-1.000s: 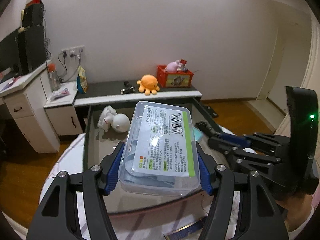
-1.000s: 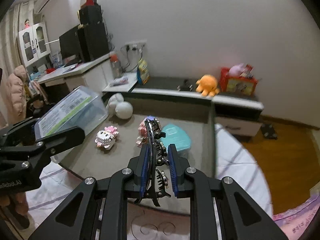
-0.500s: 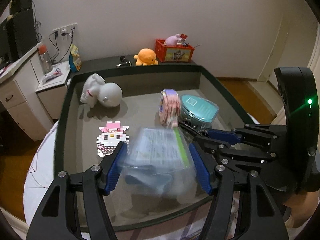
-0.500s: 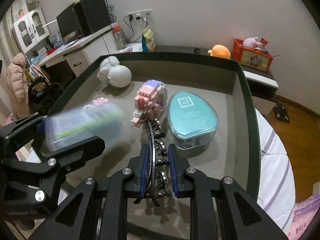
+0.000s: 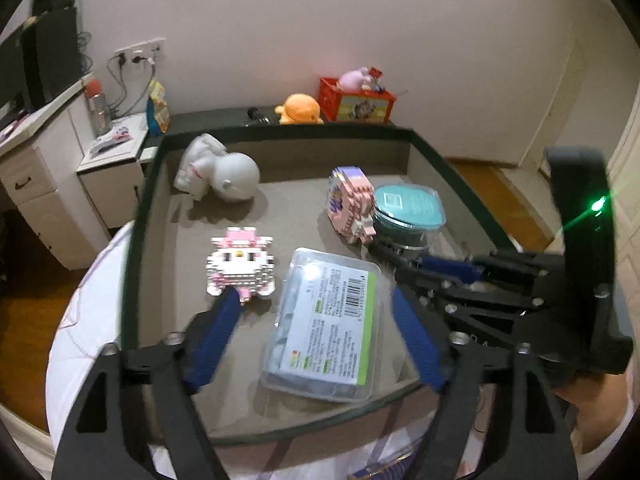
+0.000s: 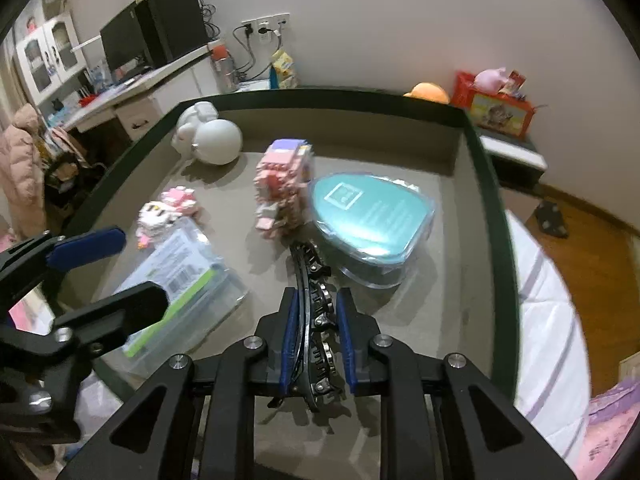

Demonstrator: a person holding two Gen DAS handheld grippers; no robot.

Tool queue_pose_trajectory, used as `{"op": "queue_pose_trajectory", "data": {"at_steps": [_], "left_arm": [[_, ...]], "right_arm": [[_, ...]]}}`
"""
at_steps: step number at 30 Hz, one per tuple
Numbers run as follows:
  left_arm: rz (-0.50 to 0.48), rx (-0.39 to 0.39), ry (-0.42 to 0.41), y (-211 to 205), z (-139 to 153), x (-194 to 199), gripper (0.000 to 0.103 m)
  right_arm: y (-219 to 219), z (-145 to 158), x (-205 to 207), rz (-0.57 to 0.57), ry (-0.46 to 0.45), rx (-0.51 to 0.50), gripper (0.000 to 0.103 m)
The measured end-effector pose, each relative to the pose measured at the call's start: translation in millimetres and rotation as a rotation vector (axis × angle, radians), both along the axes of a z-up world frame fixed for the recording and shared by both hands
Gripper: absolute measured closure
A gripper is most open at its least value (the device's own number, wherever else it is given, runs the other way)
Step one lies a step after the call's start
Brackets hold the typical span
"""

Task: Organize rigid objects
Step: 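Move both tools back over the remaining bed items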

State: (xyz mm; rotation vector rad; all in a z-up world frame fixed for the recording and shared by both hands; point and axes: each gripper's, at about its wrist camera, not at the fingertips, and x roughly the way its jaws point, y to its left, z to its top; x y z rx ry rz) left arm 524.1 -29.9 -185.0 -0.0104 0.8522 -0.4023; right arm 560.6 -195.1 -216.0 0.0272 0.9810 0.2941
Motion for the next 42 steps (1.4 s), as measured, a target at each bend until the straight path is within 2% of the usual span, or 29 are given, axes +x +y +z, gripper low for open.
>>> {"op": "queue_pose_trajectory", "data": {"at_steps": [1,4,5,6,8,16,18,19,20,24,28,32,36,38,42], "left_arm": [[0.000,-0.009,-0.011,4,4,-4,0.018],[0.021,-0.021,-0.043,15,17,-20,0.008],[0.023,-0.026,-0.055,19,22,-27,0.007],[0.026,-0.029,-0.068,23,28,-34,0.007],[0.040,-0.038,-0.095,34,40,-52,0.003],[0.126,-0.048,-0.229,69,71,-138,0.000],[0.145,-0.039,-0.256,74,74,-158,0.000],[0.156,-0.026,-0.269,76,74,-173,0.000],[0.165,-0.020,-0.277,77,74,-181,0.000],[0.186,0.003,-0.328,78,69,-221,0.000],[0.166,-0.007,-0.314,78,59,-250,0.000],[0.162,-0.013,-0.287,79,46,-273,0.000],[0.143,0.013,-0.245,76,26,-284,0.000],[0.148,0.031,-0.228,74,18,-284,0.000],[0.140,0.034,-0.202,69,7,-285,0.000]], "right_arm": [[0,2,-4,-0.001,-0.007,-0.002,0.080],[2,11,-14,0.009,-0.042,-0.007,0.051],[3,18,-21,0.014,-0.063,-0.006,0.043],[4,23,-25,0.011,-0.079,-0.009,0.039],[5,37,-39,-0.006,-0.119,-0.020,0.021],[1,88,-124,-0.018,-0.293,0.014,0.020],[-2,93,-147,-0.006,-0.318,0.043,0.015],[-2,94,-159,-0.004,-0.324,0.048,0.010],[-3,95,-169,-0.008,-0.332,0.050,0.000],[-7,95,-212,-0.031,-0.370,0.044,0.000],[-12,91,-247,-0.088,-0.411,0.000,0.000],[-15,73,-279,-0.151,-0.440,-0.058,0.000],[-17,52,-284,-0.180,-0.403,-0.070,0.000],[-18,33,-285,-0.186,-0.355,-0.054,0.000],[-16,21,-287,-0.179,-0.319,-0.057,0.000]]}}
